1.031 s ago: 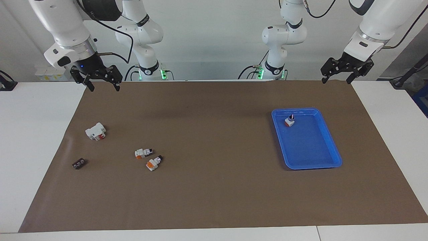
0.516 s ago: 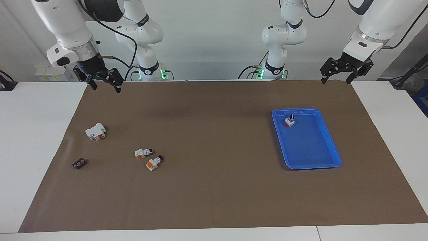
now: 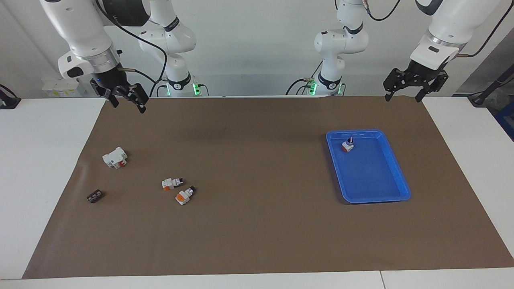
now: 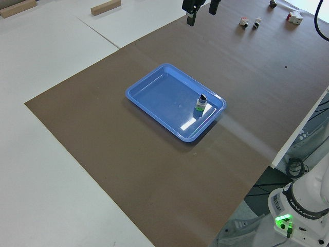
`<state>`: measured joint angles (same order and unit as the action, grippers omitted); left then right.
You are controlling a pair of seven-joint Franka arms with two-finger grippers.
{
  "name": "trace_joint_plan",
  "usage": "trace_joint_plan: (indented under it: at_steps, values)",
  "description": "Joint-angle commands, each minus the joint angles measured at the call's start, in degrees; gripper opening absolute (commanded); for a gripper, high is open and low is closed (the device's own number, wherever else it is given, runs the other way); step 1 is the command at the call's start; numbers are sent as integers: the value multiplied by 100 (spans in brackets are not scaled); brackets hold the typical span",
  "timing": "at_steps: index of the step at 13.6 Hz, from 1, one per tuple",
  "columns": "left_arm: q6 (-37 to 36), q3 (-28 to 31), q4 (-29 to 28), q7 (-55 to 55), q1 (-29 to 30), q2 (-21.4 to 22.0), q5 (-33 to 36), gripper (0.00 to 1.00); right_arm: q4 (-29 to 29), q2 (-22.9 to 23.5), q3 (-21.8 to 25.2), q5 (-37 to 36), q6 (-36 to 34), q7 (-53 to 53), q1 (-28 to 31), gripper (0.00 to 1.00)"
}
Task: Turn and place switch with both arms
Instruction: 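Reach the right gripper to the white switch with orange top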
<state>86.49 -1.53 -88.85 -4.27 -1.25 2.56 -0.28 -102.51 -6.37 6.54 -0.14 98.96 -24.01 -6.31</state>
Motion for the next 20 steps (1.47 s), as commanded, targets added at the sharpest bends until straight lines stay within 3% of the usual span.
trace_joint_plan:
  at_steps: [1, 5, 9, 13, 16, 20]
  values:
    - [114, 39, 33, -4, 19, -9, -112, 100, -795, 12, -30, 198, 1131, -1321, -72, 100]
    - [289, 39, -9, -21, 11, -89, -183, 100, -779, 1267, -30, 795, 2379, -2597, -108, 100]
    - [360, 30, -71, -4, -51, -71, -174, 100, -788, 2270, -21, 1534, 3488, -2732, -81, 100]
    - [254, 13, -80, 49, -51, -54, -174, 100, -1059, 2439, -30, 1727, 3613, -3153, -55, 100]
    - [246, 21, -80, 40, -42, -45, -174, 100, -1166, 2518, -30, 2411, 3648, -3162, -46, 100]
    - [272, -14, -308, 23, -59, 69, -174, 100, -1227, 2580, -21, 2484, 3674, -3066, -55, 100]
